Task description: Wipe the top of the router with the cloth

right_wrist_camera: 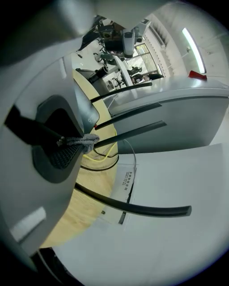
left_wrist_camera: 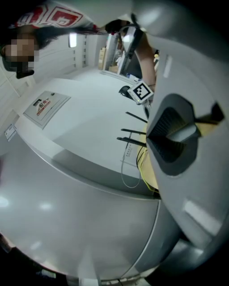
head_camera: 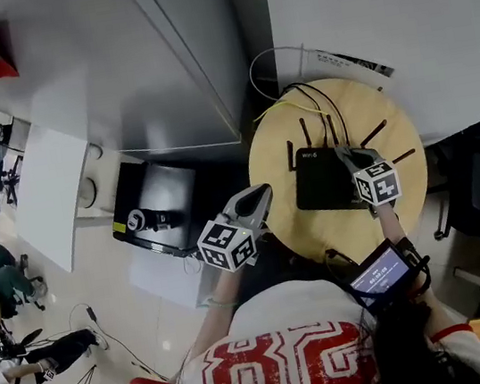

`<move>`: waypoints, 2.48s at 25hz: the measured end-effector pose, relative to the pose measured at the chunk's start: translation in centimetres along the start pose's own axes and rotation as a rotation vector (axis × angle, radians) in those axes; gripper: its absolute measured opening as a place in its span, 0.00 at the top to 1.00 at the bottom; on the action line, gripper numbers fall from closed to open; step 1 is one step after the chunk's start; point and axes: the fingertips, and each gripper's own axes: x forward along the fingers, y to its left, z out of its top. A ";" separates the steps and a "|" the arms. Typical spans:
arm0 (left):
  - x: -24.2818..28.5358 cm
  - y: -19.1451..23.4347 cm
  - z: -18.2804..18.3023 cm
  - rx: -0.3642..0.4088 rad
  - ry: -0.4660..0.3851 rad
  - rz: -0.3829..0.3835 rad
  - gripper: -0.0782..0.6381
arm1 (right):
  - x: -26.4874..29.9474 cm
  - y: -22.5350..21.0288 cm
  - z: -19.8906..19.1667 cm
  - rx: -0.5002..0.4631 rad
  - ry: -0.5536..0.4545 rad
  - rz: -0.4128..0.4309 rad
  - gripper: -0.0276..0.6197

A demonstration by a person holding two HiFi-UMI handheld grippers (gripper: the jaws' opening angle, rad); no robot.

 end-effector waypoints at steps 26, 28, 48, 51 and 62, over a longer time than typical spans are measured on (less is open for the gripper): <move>4.8 -5.5 -1.3 0.043 0.085 -0.234 0.89 | -5.6 9.0 -7.8 0.129 -0.015 0.060 0.89; 5.2 -6.1 -1.4 0.045 0.094 -0.256 0.89 | -6.0 9.4 -8.3 0.142 -0.016 0.059 0.89; 2.3 -2.4 -0.5 0.028 0.055 -0.108 0.89 | -2.2 -1.4 -2.1 -0.063 0.005 -0.083 0.89; 1.5 -1.6 -0.4 0.020 0.048 -0.076 0.89 | -1.7 -2.2 -1.7 -0.068 0.021 -0.097 0.89; 3.0 -2.7 -0.6 0.024 0.065 -0.133 0.89 | -3.9 1.1 -5.2 0.013 -0.003 -0.059 0.89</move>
